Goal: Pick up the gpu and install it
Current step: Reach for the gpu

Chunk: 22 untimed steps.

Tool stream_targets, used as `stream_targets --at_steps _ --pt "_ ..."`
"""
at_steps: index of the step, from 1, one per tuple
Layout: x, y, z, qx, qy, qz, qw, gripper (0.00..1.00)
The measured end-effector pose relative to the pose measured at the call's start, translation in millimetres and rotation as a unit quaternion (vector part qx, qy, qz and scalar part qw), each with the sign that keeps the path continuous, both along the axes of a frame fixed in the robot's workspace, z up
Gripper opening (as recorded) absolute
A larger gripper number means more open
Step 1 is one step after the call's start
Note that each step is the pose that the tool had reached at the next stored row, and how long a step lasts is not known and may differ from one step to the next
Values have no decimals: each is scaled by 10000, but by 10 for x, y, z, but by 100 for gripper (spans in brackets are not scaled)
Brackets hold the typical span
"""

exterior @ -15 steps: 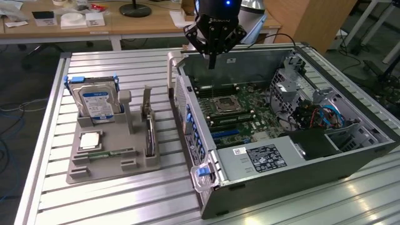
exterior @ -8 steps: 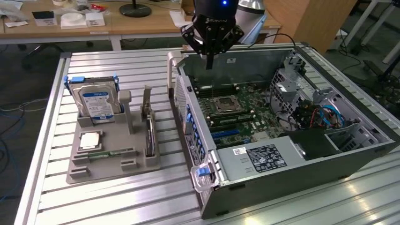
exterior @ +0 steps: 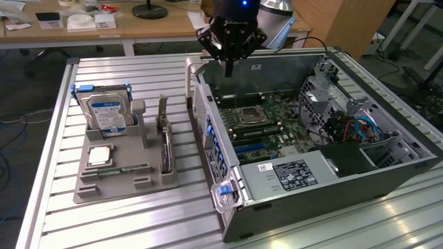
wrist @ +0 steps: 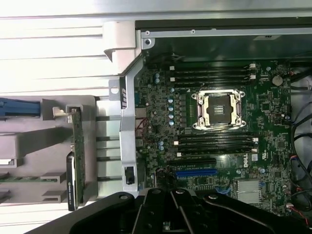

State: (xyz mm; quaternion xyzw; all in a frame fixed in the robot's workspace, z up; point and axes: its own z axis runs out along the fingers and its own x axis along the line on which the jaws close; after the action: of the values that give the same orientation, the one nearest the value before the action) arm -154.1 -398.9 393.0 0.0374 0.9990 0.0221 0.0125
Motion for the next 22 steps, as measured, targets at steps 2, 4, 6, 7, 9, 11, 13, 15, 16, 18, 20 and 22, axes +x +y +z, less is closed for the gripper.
stream_targets --at_steps 2,4,6,7,9,11,13,15,16,18,20,22 --pt "-20 0 0 0 0 0 10000 11" --pt "-40 0 -1 0 0 -1 10000 11" --pt "-60 0 -1 0 0 -1 10000 11" --pt "-71 0 -1 0 0 0 10000 11" --pt "-96 0 -1 0 0 0 10000 11" --pt "-121 0 -1 0 0 0 10000 11" --pt "-148 0 -1 0 0 0 10000 11" --pt "-179 1 -1 0 -1 0 10000 11" --pt "-193 1 -2 1 -1 0 10000 11" --pt "-219 1 -2 0 -1 0 10000 11" --pt "-245 1 -2 0 -1 -1 10000 11" --pt "-269 1 -2 1 -1 -1 10000 11"
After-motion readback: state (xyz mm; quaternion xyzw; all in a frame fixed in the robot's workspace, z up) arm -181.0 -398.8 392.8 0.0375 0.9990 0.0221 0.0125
